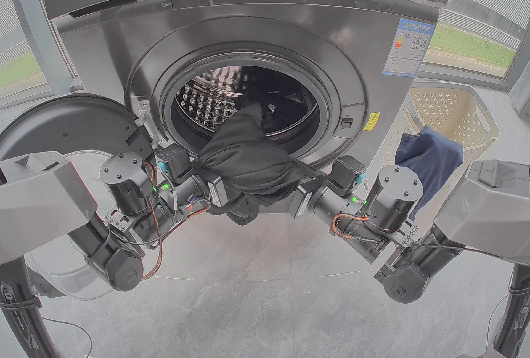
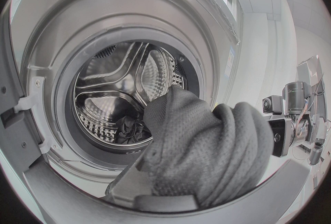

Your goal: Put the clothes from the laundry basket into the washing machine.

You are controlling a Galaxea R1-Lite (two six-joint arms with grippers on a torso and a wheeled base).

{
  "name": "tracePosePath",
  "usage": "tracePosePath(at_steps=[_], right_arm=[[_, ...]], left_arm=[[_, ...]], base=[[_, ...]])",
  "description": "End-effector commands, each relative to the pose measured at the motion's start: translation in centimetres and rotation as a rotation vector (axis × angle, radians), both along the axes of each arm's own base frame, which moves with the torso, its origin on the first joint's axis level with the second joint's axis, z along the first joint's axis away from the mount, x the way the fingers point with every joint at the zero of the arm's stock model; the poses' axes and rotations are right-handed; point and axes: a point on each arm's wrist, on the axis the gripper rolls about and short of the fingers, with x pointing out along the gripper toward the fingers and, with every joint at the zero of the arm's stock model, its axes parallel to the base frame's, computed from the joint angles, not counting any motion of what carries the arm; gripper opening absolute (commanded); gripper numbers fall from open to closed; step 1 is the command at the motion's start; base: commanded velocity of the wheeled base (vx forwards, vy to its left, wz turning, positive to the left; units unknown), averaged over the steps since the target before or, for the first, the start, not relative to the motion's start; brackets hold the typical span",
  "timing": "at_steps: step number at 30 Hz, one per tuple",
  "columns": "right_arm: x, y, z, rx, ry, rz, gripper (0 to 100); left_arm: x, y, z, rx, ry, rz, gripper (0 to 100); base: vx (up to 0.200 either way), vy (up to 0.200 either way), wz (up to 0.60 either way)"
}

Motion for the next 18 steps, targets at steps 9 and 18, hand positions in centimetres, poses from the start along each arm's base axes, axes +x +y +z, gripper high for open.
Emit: tracePosePath(at_steps=[9,18], right_arm=[[-7.6,-3.8,-2.7,-0.242,0.125,0.226,100],[-7.3,-6.4,-1.9,-0.224,0.14,0.151,100]], left_arm=[[-2.8,1.4,1.6,-0.022,0.006,0.098,0],[-4.4,2.7,0.8,-0.012,0.071,0.111,0]], base=[[0.0,0.0,0.0],[0.0,0.0,0.0]])
